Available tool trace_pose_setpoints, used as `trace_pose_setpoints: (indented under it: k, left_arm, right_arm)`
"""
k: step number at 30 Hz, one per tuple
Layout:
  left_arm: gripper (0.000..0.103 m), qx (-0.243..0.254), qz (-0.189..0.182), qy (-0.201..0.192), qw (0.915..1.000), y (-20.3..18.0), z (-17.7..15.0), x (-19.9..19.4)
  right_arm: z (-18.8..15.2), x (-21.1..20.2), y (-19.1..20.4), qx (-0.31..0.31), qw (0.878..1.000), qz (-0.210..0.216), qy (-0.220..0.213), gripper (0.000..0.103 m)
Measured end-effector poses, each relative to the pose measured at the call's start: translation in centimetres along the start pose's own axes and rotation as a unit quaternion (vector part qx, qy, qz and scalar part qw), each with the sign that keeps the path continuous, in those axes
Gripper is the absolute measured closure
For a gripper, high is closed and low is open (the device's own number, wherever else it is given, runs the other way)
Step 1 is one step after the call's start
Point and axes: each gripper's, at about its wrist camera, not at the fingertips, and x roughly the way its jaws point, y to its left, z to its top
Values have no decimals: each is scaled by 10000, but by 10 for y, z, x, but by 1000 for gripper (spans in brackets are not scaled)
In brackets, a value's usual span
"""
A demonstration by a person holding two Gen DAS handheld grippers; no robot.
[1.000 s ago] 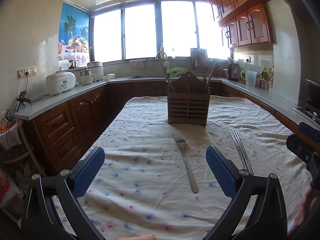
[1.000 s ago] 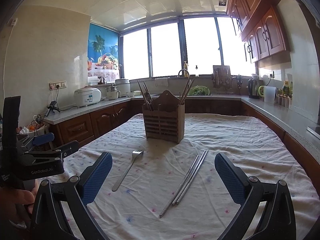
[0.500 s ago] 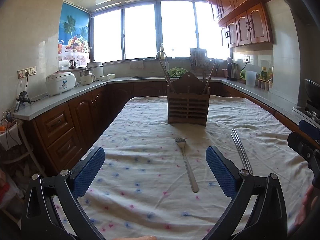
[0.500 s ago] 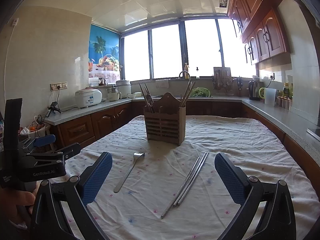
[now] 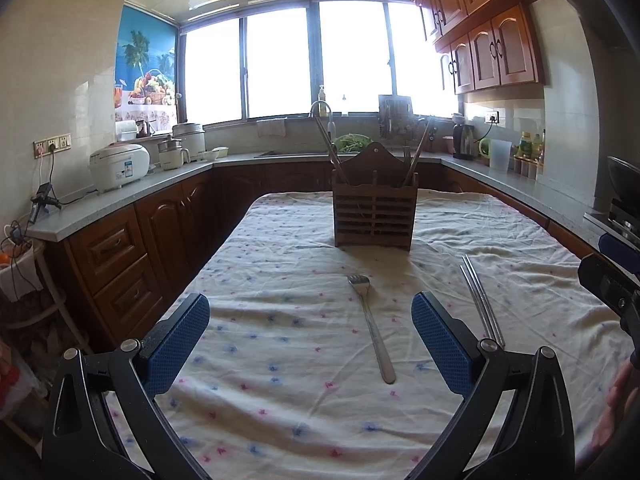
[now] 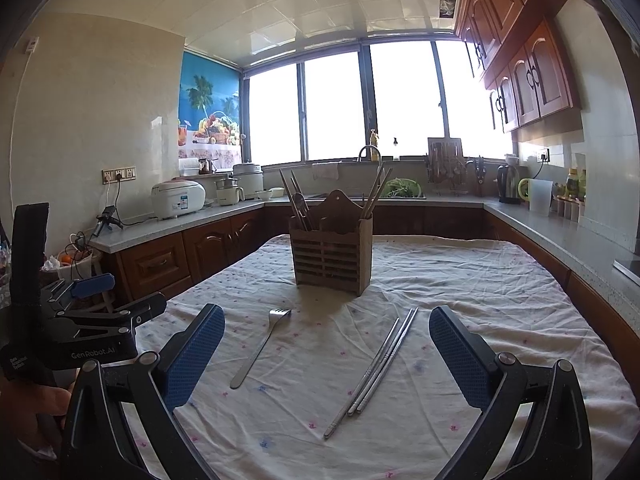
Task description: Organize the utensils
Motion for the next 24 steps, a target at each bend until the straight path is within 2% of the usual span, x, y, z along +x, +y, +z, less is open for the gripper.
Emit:
trace_pose_setpoints:
  k: [24]
  left_arm:
    - [0,70,-60,-7,10000,-4,1,2]
  right_arm:
    - [2,0,-2,3,10000,20,-10,0]
